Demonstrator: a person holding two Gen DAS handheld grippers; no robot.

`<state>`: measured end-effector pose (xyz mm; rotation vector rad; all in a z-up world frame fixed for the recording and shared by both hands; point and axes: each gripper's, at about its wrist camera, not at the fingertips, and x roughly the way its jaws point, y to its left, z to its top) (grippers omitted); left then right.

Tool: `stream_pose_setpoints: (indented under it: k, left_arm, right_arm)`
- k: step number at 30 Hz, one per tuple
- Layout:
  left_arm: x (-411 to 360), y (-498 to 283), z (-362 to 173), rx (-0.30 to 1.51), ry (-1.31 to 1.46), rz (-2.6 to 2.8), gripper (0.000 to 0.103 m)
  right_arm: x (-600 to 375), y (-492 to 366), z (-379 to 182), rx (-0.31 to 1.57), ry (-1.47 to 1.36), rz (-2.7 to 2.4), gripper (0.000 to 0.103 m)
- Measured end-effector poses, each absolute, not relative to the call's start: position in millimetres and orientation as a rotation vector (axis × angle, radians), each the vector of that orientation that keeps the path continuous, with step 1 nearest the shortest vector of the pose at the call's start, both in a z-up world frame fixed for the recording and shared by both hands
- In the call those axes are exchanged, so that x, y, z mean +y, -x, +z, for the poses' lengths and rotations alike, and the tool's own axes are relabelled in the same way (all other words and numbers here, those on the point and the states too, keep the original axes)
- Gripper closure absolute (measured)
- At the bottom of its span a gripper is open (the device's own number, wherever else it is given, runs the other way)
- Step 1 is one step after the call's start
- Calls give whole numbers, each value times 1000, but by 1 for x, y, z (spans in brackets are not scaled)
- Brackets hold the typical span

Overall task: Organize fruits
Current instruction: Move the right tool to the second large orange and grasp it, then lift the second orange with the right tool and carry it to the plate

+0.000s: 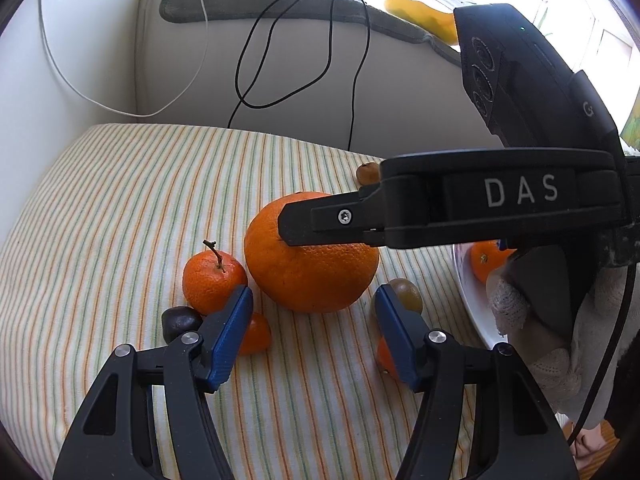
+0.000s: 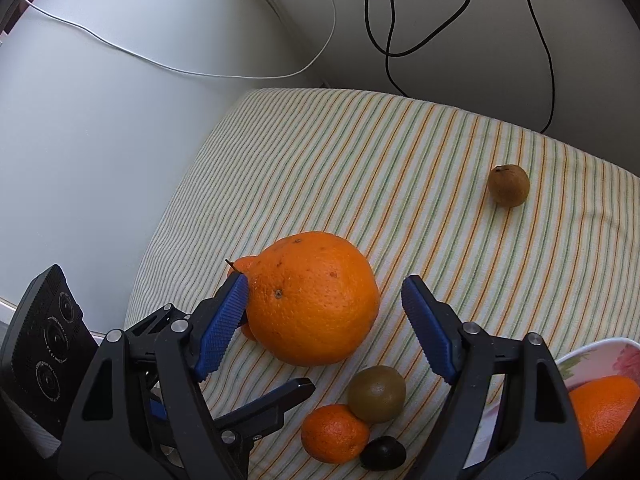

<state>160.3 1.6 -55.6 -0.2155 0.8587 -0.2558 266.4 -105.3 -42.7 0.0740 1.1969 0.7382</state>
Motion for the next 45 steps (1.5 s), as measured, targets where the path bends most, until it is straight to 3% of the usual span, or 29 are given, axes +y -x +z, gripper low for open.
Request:
stream_pose_setpoints:
  k: [18,33,45]
  left_arm:
    - [11,-159,-58,854,237,-265,47]
    - [-15,-122,-14,754,186,-304,47]
    - [-79,-87,0,742,189,-450,47]
  right_arm:
    - [-88,-268,-59,1228,-132,770,28]
    - [-130,-223,-6,1122,-148,761,29]
    - [-220,-166,25,1037,-208,673,33]
